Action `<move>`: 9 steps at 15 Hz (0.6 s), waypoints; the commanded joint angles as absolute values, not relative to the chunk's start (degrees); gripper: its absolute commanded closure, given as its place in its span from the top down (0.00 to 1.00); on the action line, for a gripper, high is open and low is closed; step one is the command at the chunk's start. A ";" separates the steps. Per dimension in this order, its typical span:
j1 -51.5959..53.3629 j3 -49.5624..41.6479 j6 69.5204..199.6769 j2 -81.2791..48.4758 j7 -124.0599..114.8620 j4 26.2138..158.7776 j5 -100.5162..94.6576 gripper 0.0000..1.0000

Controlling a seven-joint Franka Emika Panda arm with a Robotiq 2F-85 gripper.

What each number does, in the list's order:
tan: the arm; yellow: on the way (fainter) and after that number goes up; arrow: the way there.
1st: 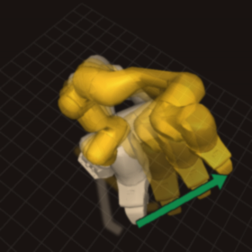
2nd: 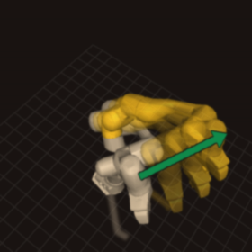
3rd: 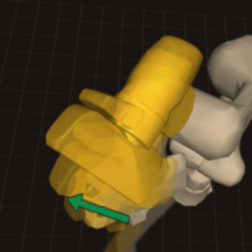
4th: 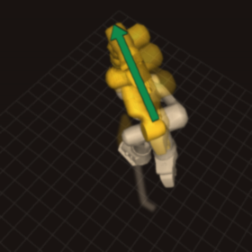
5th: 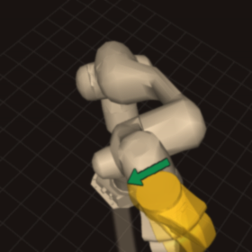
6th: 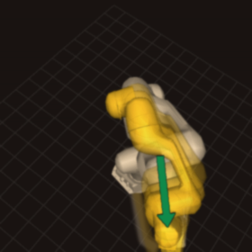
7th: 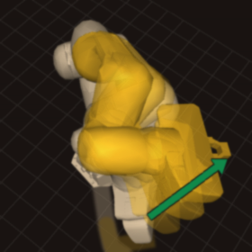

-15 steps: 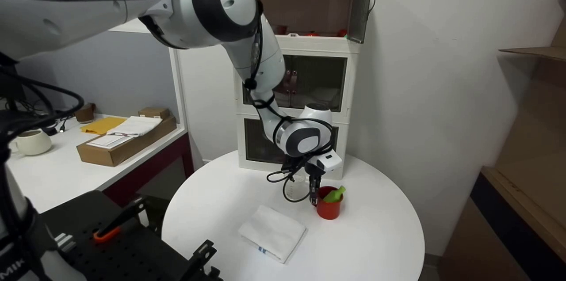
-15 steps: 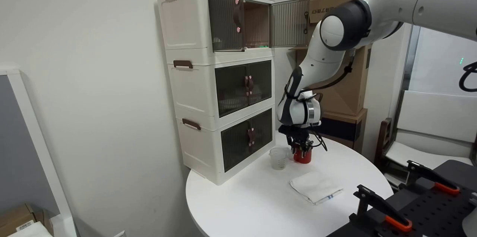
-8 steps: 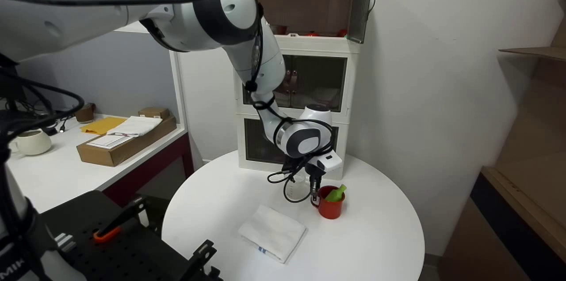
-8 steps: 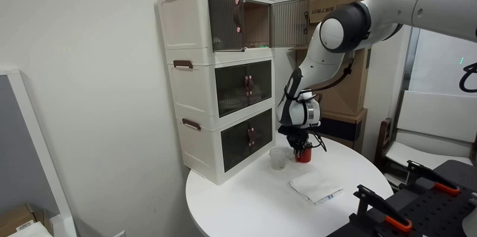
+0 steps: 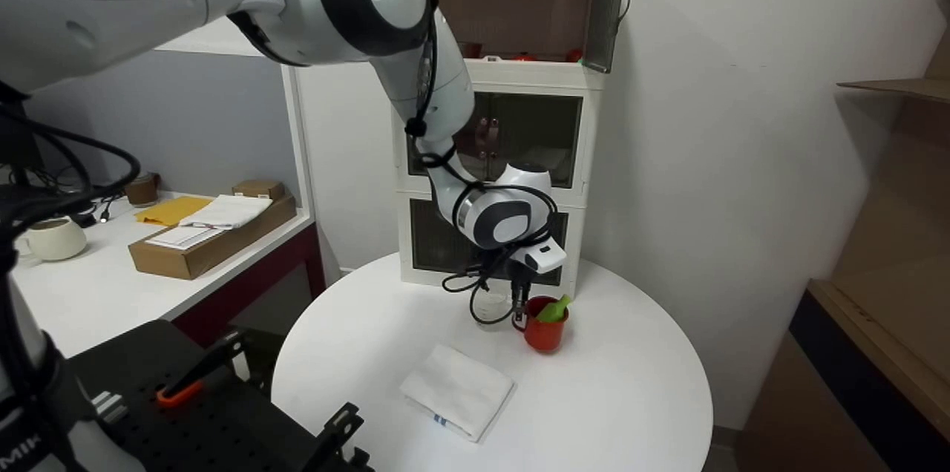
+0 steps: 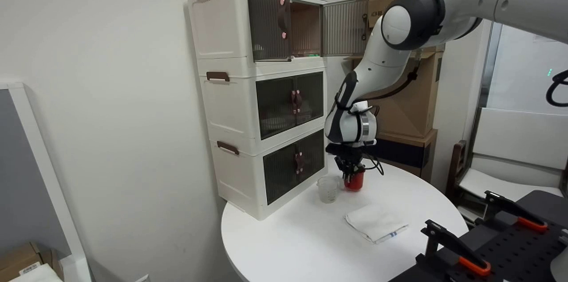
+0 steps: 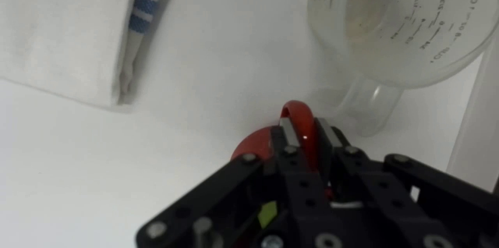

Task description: Put the cup into the top compartment

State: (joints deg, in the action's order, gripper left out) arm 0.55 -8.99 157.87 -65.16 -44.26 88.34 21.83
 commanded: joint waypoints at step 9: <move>7.79 -8.46 157.93 -37.78 -34.23 116.99 14.43 0.04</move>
State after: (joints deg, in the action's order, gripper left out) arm 5.58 -7.79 158.41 -46.83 -37.50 107.79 17.80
